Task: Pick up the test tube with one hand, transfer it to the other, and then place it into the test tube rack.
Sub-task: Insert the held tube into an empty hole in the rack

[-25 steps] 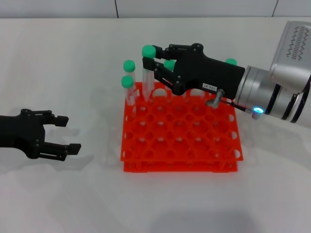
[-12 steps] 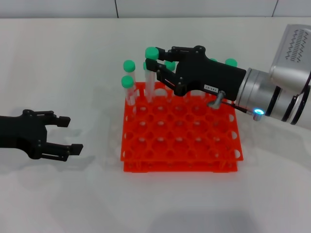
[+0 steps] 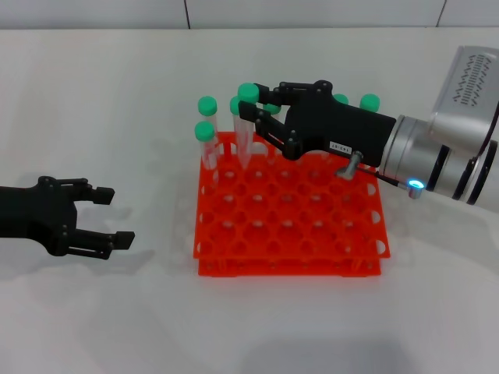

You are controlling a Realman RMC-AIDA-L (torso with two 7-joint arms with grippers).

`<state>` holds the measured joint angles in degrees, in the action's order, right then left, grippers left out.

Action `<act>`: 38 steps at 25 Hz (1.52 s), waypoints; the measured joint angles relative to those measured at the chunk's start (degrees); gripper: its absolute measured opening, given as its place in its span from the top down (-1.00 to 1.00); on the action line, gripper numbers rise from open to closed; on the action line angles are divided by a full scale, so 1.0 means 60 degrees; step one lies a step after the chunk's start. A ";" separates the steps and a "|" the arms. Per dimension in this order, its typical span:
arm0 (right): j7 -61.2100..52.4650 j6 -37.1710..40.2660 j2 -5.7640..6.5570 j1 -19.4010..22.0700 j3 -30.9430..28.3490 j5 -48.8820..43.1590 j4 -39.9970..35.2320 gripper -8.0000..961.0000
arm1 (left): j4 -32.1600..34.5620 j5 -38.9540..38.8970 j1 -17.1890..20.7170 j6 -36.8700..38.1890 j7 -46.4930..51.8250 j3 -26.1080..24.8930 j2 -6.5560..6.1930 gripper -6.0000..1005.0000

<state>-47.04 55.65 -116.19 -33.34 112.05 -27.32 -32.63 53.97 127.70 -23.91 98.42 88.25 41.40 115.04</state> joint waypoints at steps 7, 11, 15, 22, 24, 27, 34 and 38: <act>0.0005 -0.0019 0.0000 -0.0012 0.0034 0.0000 0.0032 0.47 | -0.0019 0.0000 0.0000 -0.0011 0.0002 0.0000 0.0001 -0.78; 0.0005 -0.0019 0.0000 -0.0012 0.0100 0.0000 0.0034 0.47 | -0.0025 0.0000 0.0000 -0.0013 0.0004 0.0000 0.0001 -0.78; 0.0005 -0.0019 0.0000 -0.0013 0.0130 0.0050 0.0005 0.47 | -0.0030 0.0000 0.0000 -0.0013 -0.0015 0.0000 0.0012 -0.78; 0.0004 -0.0001 0.0000 -0.0136 0.0149 0.0100 -0.0004 0.47 | -0.0030 0.0000 0.0000 -0.0013 -0.0026 0.0000 0.0016 -0.78; 0.0004 0.0002 0.0000 -0.0171 0.0149 0.0100 -0.0004 0.47 | -0.0030 0.0000 0.0000 -0.0013 -0.0027 0.0000 0.0016 -0.78; 0.0004 0.0003 0.0000 -0.0253 0.0162 0.0101 -0.0003 0.47 | -0.0030 0.0000 0.0001 -0.0012 -0.0023 0.0000 0.0016 -0.78; 0.0003 -0.0022 0.0000 -0.0445 0.0290 0.0265 0.0187 0.47 | -0.0030 0.0000 0.0000 -0.0012 -0.0013 0.0000 0.0015 -0.78; 0.0004 -0.0035 -0.0001 -0.0508 0.0320 0.0370 0.0357 0.47 | -0.0030 0.0000 -0.0001 -0.0016 -0.0006 0.0000 0.0015 -0.78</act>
<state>-47.02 55.44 -116.19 -36.39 113.97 -25.10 -30.49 53.79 127.70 -23.91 98.33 88.21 41.40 115.13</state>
